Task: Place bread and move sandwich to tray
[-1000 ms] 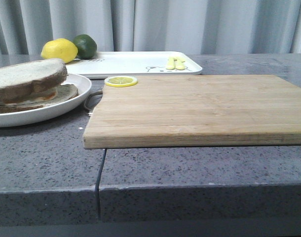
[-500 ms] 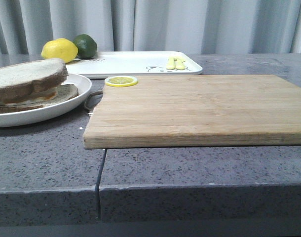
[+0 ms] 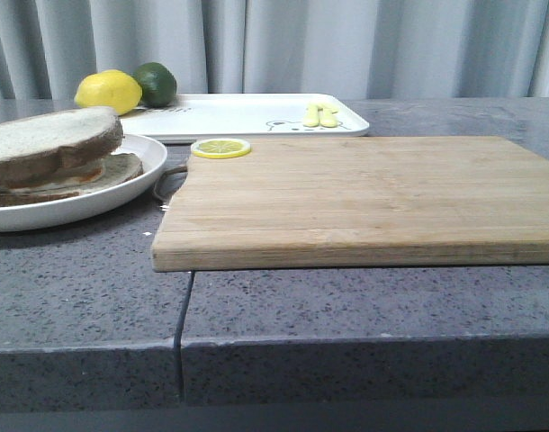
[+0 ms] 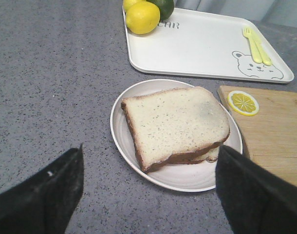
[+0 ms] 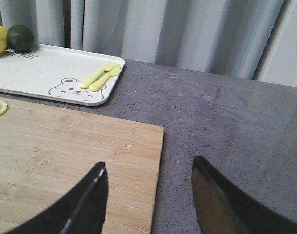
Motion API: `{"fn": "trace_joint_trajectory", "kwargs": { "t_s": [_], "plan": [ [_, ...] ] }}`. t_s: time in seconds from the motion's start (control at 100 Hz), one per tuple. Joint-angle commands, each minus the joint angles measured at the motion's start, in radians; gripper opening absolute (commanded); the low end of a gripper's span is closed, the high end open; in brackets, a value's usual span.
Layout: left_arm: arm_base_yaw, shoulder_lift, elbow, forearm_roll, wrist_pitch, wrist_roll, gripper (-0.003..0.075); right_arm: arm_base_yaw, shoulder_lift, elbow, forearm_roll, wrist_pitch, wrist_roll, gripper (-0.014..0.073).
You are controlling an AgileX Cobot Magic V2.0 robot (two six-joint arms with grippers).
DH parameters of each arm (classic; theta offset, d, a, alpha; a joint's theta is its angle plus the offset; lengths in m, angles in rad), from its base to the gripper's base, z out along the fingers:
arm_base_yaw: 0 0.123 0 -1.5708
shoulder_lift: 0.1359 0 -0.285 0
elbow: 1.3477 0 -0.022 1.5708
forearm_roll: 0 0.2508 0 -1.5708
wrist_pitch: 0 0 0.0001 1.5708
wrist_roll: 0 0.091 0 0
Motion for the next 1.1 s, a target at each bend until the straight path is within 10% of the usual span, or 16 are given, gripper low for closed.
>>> {"fn": "trace_joint_trajectory", "kwargs": {
  "t_s": [0.0, 1.09],
  "plan": [
    [-0.005, 0.013, -0.033, -0.012, -0.069, -0.009, 0.0525, -0.006, 0.002, -0.026, -0.008, -0.088, 0.000, 0.0407],
    [-0.005, 0.320, -0.029, 0.100, -0.185, -0.143, 0.0465, -0.006, 0.002, -0.026, -0.008, -0.088, 0.000, 0.0407]
  ]
}}
